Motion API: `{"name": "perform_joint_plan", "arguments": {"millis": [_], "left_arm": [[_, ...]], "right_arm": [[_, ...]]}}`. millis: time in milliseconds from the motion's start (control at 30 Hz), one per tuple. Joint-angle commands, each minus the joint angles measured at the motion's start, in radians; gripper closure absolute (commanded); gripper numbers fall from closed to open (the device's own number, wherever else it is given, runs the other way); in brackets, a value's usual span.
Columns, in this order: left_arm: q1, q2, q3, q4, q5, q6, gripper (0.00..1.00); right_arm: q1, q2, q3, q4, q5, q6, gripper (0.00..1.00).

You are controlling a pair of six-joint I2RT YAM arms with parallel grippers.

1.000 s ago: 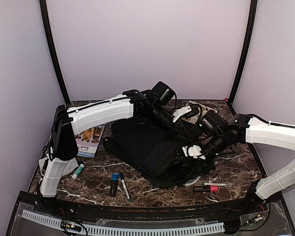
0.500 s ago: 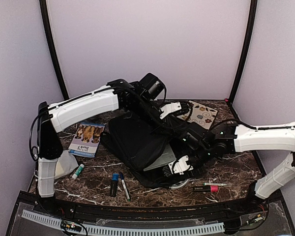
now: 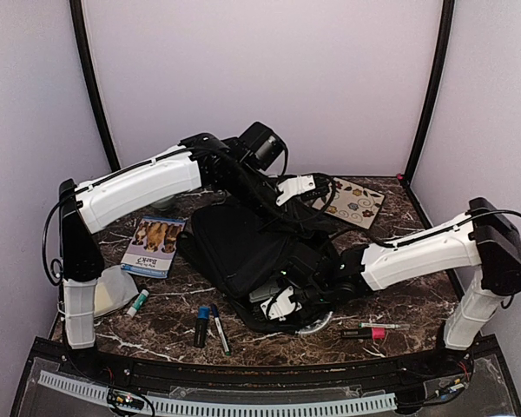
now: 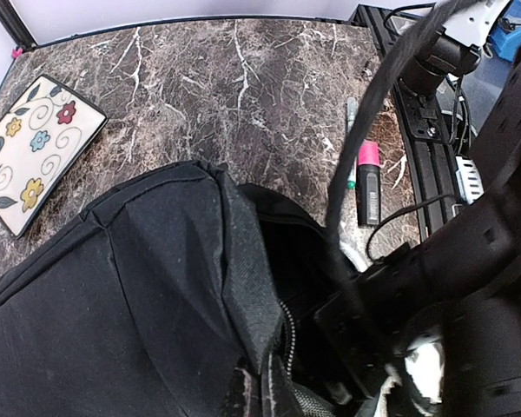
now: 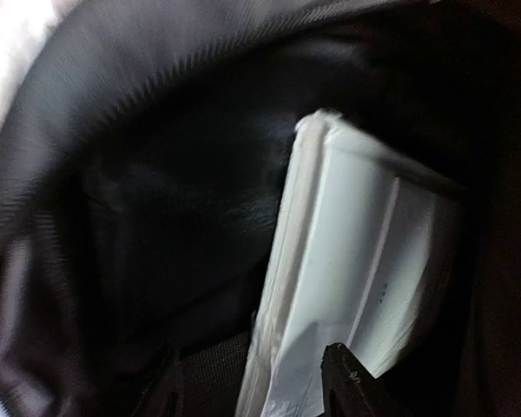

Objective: Pack the student bag
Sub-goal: Adjust the book in the largest pocket of the bag.

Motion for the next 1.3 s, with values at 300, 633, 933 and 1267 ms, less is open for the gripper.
{"name": "perform_joint_plan", "arguments": {"millis": [300,633,933,1267], "left_arm": [[-0.001,-0.081,0.006,0.056,0.132,-0.007,1.00],[-0.030,-0.016,0.082,0.050,0.178,0.002,1.00],[-0.031,-0.014,0.064,0.060,0.064,-0.047,1.00],[0.008,-0.054,-0.088,0.152,0.031,-0.131,1.00]], "right_arm": [[-0.062,0.128,-0.124,0.657,0.257,-0.354,0.65],[-0.156,0.336,-0.117,1.156,0.206,-0.592,0.69],[-0.153,0.192,-0.203,0.951,0.147,-0.463,0.50],[-0.094,-0.171,-0.159,0.028,-0.143,-0.015,0.41]]}}
